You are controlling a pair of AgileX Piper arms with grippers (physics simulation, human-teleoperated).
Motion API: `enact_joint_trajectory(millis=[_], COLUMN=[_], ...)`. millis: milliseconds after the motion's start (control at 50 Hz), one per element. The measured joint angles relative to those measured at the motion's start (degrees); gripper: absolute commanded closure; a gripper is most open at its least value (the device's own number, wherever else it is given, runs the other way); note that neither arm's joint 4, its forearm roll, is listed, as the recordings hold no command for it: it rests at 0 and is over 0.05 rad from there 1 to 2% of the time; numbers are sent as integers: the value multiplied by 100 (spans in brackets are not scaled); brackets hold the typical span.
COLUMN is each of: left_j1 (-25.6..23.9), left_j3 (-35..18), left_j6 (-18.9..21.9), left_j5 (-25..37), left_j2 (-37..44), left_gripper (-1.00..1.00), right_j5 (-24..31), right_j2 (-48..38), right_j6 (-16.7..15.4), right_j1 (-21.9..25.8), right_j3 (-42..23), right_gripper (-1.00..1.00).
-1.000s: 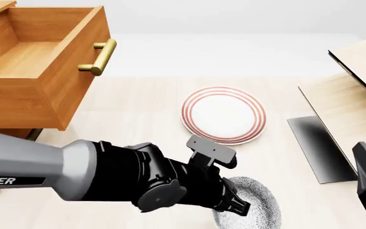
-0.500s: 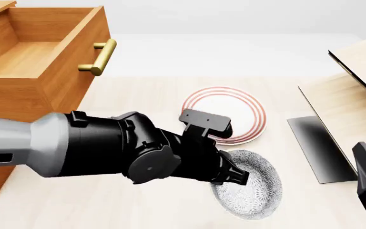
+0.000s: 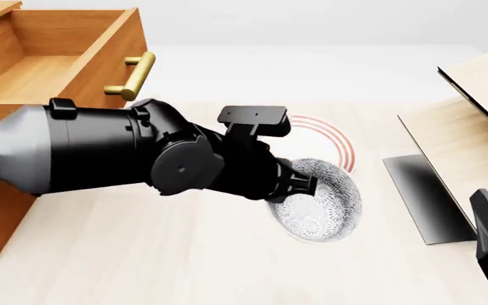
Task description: Open the top drawer of the cabinet and put the bowl in it.
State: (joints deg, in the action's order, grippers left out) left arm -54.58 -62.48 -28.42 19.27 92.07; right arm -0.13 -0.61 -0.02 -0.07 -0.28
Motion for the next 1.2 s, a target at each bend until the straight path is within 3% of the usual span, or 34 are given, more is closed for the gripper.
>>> enact_joint_trajectory(millis=[620,1200], left_j1=[577,1418], left_j3=[-738,-2244], left_j6=[-112,126], left_j5=[912,2396], left_j2=[-318,-348], left_gripper=[100,100], right_j5=[0,0], right_j2=[0,1], right_j6=[-1,-2], right_j1=[0,1], right_j3=[0,0], right_gripper=[-100,-100])
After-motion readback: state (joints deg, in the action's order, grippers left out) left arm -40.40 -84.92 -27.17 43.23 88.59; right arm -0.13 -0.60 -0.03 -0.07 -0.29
